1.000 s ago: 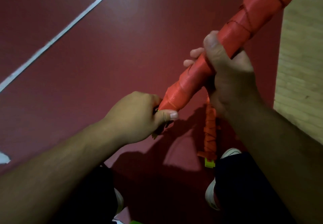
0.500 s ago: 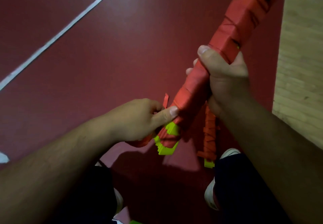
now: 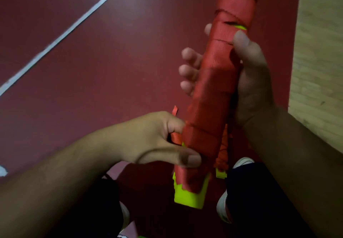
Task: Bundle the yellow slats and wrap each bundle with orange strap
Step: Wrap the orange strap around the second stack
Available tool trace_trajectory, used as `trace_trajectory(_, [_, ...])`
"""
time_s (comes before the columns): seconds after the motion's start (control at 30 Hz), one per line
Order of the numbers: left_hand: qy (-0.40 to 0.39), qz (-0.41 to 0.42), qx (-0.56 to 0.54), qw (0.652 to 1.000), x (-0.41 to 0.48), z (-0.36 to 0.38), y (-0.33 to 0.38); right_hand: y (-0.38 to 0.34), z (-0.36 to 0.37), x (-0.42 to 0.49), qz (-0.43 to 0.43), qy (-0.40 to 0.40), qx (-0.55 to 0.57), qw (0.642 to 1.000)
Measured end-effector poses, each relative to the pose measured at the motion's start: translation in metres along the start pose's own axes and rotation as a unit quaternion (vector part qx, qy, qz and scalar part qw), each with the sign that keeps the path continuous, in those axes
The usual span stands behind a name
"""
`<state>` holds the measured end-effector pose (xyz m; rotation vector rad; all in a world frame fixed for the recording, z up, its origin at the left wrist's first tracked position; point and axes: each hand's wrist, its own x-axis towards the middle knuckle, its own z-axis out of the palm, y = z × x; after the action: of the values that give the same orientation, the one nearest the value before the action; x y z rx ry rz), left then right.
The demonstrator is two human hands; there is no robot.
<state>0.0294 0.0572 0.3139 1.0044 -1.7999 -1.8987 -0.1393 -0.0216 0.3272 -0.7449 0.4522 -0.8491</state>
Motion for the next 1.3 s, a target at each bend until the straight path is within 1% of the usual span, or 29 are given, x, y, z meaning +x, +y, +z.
trace_trajectory(0.07, [-0.001,-0.004,0.016,1.000,0.002,0.001,-0.002,0.001,-0.001,0.000,0.022,0.008,-0.006,1.000])
trace_trajectory(0.13, [0.019,-0.033,0.069,0.997,0.003,-0.001,-0.008,0.005,-0.003,0.002,0.024,0.054,-0.038,0.998])
trace_trajectory(0.2, [0.050,-0.074,0.165,0.982,0.004,-0.006,-0.016,0.008,-0.004,0.005,0.004,0.114,-0.073,0.991])
trace_trajectory(0.27, [0.082,-0.092,0.238,0.963,0.004,-0.007,-0.018,0.013,-0.005,0.006,-0.025,0.174,-0.124,0.976])
trace_trajectory(0.33, [0.100,-0.089,0.277,0.952,0.004,-0.005,-0.016,0.015,-0.006,0.008,-0.054,0.221,-0.152,0.962])
trace_trajectory(0.4, [0.118,-0.111,0.306,0.938,0.004,0.001,-0.013,0.016,-0.006,0.011,-0.072,0.258,-0.164,0.949])
trace_trajectory(0.43, [0.132,-0.129,0.323,0.928,0.005,0.005,-0.012,0.016,-0.005,0.012,-0.080,0.275,-0.174,0.942])
trace_trajectory(0.5, [0.163,-0.151,0.392,0.893,0.009,0.012,-0.013,0.020,-0.004,0.014,-0.089,0.299,-0.192,0.931])
trace_trajectory(0.53, [0.178,-0.147,0.422,0.877,0.011,0.015,-0.014,0.022,-0.003,0.014,-0.091,0.305,-0.199,0.927])
trace_trajectory(0.57, [0.189,-0.133,0.436,0.870,0.011,0.015,-0.016,0.023,-0.003,0.014,-0.091,0.305,-0.201,0.926])
trace_trajectory(0.6, [0.191,-0.108,0.434,0.874,0.010,0.013,-0.017,0.023,-0.002,0.014,-0.090,0.298,-0.196,0.930])
trace_trajectory(0.63, [0.181,-0.084,0.414,0.888,0.009,0.010,-0.016,0.021,-0.001,0.013,-0.089,0.281,-0.182,0.938])
trace_trajectory(0.67, [0.160,-0.056,0.373,0.912,0.008,0.008,-0.015,0.017,-0.001,0.012,-0.083,0.252,-0.158,0.951])
trace_trajectory(0.73, [0.093,0.006,0.244,0.965,0.005,0.006,-0.008,0.007,0.001,0.009,-0.051,0.177,-0.090,0.979])
trace_trajectory(0.77, [0.064,0.022,0.176,0.982,0.004,0.008,-0.005,0.003,0.002,0.006,-0.030,0.144,-0.057,0.987])
trace_trajectory(0.8, [0.047,0.027,0.130,0.990,0.003,0.010,-0.003,0.001,0.002,0.005,-0.013,0.122,-0.036,0.992])
trace_trajectory(0.83, [0.039,0.027,0.111,0.993,0.002,0.011,-0.004,-0.001,0.003,0.004,-0.004,0.114,-0.034,0.993])
trace_trajectory(0.9, [0.043,0.025,0.141,0.989,0.002,0.009,-0.007,0.001,0.004,0.004,0.001,0.133,-0.058,0.989])
trace_trajectory(1.03, [0.061,-0.040,0.294,0.953,0.000,-0.006,-0.019,0.010,-0.002,0.009,-0.018,0.222,-0.141,0.965])
trace_trajectory(1.17, [0.079,-0.065,0.334,0.937,-0.001,-0.008,-0.020,0.015,-0.009,0.014,-0.052,0.280,-0.186,0.940])
trace_trajectory(1.23, [0.095,-0.096,0.348,0.928,0.001,-0.002,-0.016,0.017,-0.013,0.017,-0.071,0.320,-0.225,0.918])
trace_trajectory(1.3, [0.109,-0.134,0.377,0.910,0.005,0.005,-0.014,0.021,-0.015,0.019,-0.086,0.347,-0.265,0.895])
